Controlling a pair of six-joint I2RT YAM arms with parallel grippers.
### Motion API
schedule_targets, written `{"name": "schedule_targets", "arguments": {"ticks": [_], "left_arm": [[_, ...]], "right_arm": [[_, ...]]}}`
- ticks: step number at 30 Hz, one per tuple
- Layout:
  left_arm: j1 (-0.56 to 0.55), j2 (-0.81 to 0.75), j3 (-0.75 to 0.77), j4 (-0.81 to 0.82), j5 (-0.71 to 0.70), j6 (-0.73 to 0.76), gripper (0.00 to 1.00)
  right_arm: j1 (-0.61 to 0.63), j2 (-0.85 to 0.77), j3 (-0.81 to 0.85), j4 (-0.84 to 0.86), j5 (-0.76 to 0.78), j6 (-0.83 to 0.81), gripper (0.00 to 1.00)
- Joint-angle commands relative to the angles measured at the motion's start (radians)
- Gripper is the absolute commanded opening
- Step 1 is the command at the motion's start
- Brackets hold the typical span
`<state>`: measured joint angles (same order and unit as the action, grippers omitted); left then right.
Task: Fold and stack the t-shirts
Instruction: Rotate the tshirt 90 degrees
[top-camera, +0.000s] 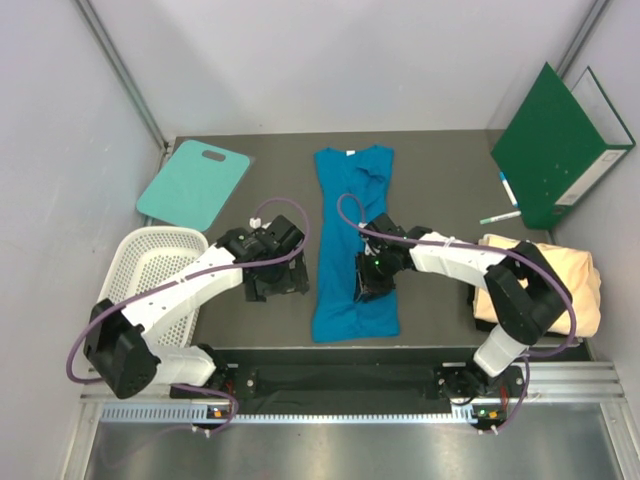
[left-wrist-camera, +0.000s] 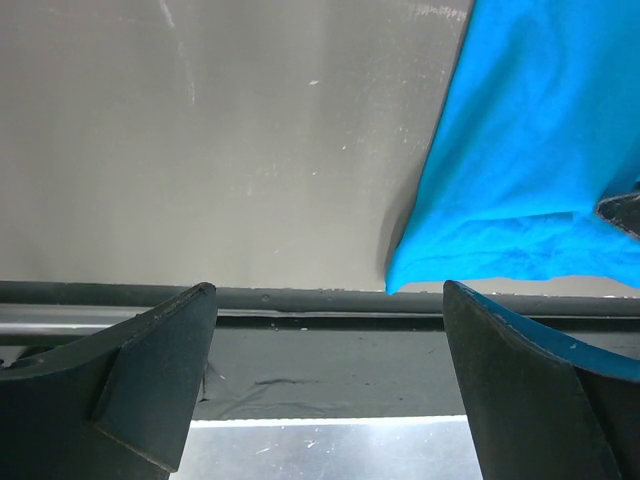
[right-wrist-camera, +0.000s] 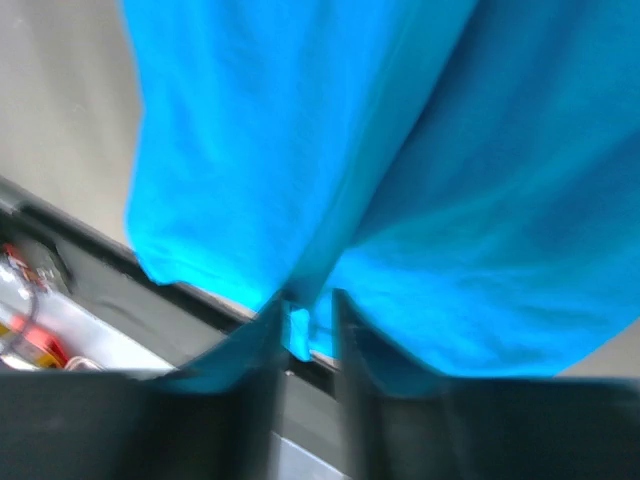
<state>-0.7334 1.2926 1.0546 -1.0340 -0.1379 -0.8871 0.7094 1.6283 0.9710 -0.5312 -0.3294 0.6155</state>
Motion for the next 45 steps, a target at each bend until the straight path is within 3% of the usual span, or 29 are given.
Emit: {"name": "schedule_targets", "arguments": {"ticks": [1, 2, 5, 8, 10, 11, 17, 21, 39, 45], "left_arm": [[0.005, 0.030, 0.021, 0.046, 0.020, 0.020, 0.99], [0.005, 0.034, 0.021, 0.052, 0.030, 0.026, 0.99], [0.005, 0.069, 0.027, 0.077, 0.060, 0.037, 0.99], [0.005, 0.119, 0.045, 0.083, 0.078, 0.043, 0.99], [0.005, 0.157, 0.064, 0.087, 0.086, 0.046, 0.99], [0.005, 0.168, 0.070, 0.089, 0.087, 0.051, 0.99], [0.005, 0.220, 0.117, 0.081, 0.089, 0.062, 0.99], [0.005, 0.209, 0.116, 0.083, 0.087, 0.057, 0.99], [0.005, 0.062, -0.024, 0.088, 0.081, -0.015, 0.99], [0.005, 0.056, -0.027, 0.088, 0.081, -0.018, 0.99]], "right_arm": [[-0.002, -0.021, 0.063, -0.075, 0.068, -0.043, 0.51], [-0.001, -0.039, 0.080, -0.084, 0.088, -0.049, 0.68], [-0.004, -0.126, 0.100, -0.118, 0.160, -0.054, 0.94], [-0.011, -0.194, 0.083, -0.127, 0.147, -0.057, 0.96], [-0.014, -0.212, 0.060, -0.112, 0.109, -0.057, 0.90], [-0.016, -0.216, 0.023, -0.096, 0.054, -0.051, 0.79], [-0.014, -0.180, -0.095, 0.017, -0.134, -0.026, 0.47], [-0.014, -0.121, -0.120, 0.031, -0.186, -0.036, 0.33], [0.048, 0.039, -0.149, 0.129, -0.244, -0.002, 0.25], [0.071, 0.059, -0.146, 0.116, -0.240, -0.010, 0.08]]}}
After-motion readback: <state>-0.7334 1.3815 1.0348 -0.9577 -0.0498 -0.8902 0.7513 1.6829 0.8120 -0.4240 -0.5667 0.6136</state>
